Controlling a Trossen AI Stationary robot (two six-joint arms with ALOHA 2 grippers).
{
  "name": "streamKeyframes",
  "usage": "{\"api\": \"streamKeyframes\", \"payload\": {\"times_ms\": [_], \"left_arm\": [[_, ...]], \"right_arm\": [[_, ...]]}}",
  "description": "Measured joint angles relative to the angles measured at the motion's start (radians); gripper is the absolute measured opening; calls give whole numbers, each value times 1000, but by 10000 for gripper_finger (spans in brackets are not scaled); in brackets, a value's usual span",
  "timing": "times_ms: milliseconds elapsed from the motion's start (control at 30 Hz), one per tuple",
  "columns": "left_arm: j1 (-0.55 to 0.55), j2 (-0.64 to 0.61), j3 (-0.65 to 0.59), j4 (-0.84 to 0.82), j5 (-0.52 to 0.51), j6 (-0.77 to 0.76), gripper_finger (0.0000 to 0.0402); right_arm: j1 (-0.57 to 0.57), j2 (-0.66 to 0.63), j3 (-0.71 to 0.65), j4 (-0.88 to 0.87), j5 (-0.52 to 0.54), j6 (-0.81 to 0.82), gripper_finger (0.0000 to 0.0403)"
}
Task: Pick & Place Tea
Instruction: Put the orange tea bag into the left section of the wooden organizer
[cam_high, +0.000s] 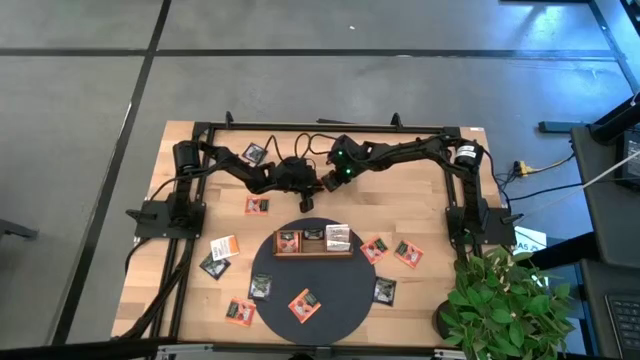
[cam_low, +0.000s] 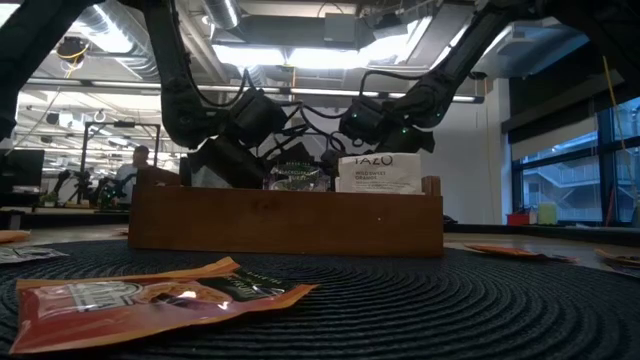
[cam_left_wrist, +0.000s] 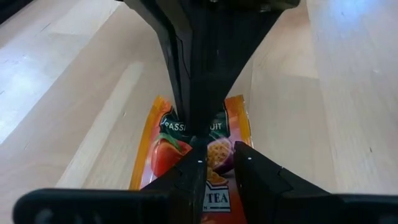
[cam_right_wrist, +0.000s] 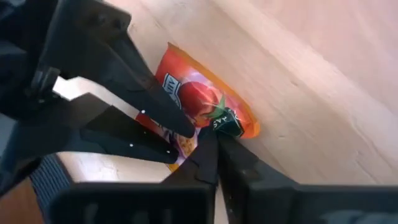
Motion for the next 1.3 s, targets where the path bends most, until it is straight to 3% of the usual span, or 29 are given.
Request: {"api": "streamKeyframes", "payload": {"times_ms": [233,433,667,800,1067,1300], "left_arm": [[0,-13,-1,-27,-1,23,77],[5,-153,-7,-178,-10,28,77],[12,-372,-7,-355,-14,-33,77],[9,-449,-4,-368,-11,-47,77],[-9,-484,-5,-366,-15,-93,77],[-41,-484,-5,-372,-15,-107,118]], "right_arm": [[2,-38,0,-26,73,-80,6],[15,-140,0,-119,190,-224,4],[123,-255,3,-187,389,-579,3],[227,-293,5,-175,550,-739,3],[414,-308,17,-150,897,-862,3],[478,-310,71,-151,919,-864,3]]}}
